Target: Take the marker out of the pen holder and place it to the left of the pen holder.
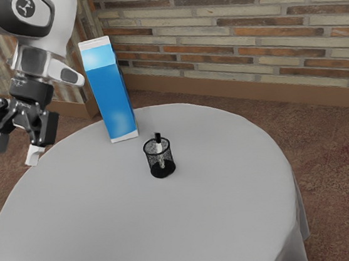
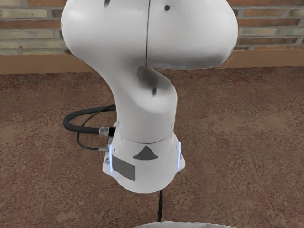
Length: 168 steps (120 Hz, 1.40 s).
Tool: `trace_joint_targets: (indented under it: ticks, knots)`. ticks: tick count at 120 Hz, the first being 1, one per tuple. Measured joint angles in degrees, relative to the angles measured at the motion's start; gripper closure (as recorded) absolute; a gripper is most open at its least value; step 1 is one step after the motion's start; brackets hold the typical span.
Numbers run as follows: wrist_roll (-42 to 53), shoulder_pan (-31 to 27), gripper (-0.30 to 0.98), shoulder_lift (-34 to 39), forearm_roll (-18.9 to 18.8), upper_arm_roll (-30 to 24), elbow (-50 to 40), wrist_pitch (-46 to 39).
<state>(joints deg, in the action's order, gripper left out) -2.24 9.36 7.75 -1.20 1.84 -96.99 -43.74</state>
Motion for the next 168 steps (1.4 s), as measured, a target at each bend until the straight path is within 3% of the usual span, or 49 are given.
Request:
trace_joint_targets:
  ticks: [20, 41, 63, 111, 168]
  knots:
    - [-0.38, 0.04, 0.00, -2.41, -3.23, -0.58, -4.33, -25.32]
    - [-2.57, 0.23, 0.00, -31.03, -4.03, -0.15, 14.58, -40.81]
    - [-4.47, 0.21, 0.00, -37.86, -3.96, -0.05, 17.36, -52.31]
    - [-6.45, 0.33, 0.00, -42.65, -6.80, -0.16, 18.72, -65.34]
    - [-6.39, 0.48, 0.01, -44.89, -9.03, -0.17, 19.61, -70.45]
